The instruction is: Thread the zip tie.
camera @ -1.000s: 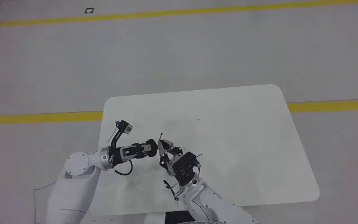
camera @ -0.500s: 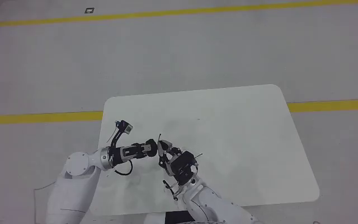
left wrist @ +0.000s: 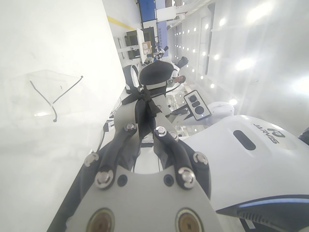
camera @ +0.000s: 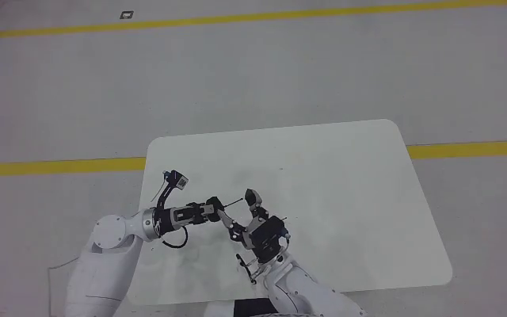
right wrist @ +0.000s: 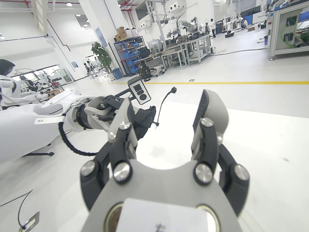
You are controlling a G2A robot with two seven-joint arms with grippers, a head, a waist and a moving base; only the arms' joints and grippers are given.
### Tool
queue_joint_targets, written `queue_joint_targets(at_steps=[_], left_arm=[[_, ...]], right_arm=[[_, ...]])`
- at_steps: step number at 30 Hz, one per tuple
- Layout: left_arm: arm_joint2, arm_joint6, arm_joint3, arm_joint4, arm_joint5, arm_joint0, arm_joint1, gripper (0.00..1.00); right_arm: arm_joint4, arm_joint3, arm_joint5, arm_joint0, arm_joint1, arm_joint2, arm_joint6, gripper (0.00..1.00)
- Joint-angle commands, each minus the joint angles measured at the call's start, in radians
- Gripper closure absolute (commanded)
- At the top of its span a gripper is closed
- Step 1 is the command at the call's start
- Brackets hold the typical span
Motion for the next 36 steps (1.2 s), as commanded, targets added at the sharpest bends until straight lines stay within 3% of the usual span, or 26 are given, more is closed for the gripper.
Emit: queue_joint_targets(at_steps=[1,4,16,19,23,26,28,32,34,36], left_arm=[[0.0,0.0,0.0,0.0,0.0,0.0,0.0,1.0],[0.0,0.0,0.0,0.0,0.0,0.0,0.0,1.0],[0.0,0.0,0.0,0.0,0.0,0.0,0.0,1.0],[0.007,0.022,-0.007,-0.003,0.007,0.002,0.0,1.0],[-0.005,0.0,0.023,-0.066,0.003,0.006,0.006,1.0],[-0.016,-0.069,0.055,-0.175,0.011,0.006,0.011,1.0],[-0.019,-0.102,0.071,-0.246,0.018,0.006,0.013,1.0],[0.024,-0.102,0.043,-0.386,0.047,0.017,0.028,1.0],[0.047,-0.102,0.035,-0.427,0.063,0.016,0.042,1.0],[0.049,-0.102,0.035,-0.43,0.064,0.015,0.044,1.0]], right_arm=[[-0.006,0.005,-0.011,-0.008,0.004,0.006,-0.009,0.0],[-0.015,0.002,-0.037,-0.018,0.009,0.015,-0.006,0.0],[-0.02,0.0,-0.037,-0.019,0.01,0.016,0.0,0.0],[0.009,-0.004,-0.07,-0.026,0.01,0.028,0.013,0.0],[0.086,0.002,-0.174,-0.051,0.019,0.064,0.007,0.0],[0.146,0.007,-0.276,-0.071,0.03,0.098,0.022,0.0],[0.216,0.005,-0.375,-0.088,0.038,0.117,0.039,0.0],[0.339,0.001,-0.532,-0.099,0.049,0.145,0.107,0.0],[0.431,-0.018,-0.541,-0.095,0.052,0.131,0.171,0.0],[0.458,-0.027,-0.541,-0.083,0.055,0.132,0.195,0.0]])
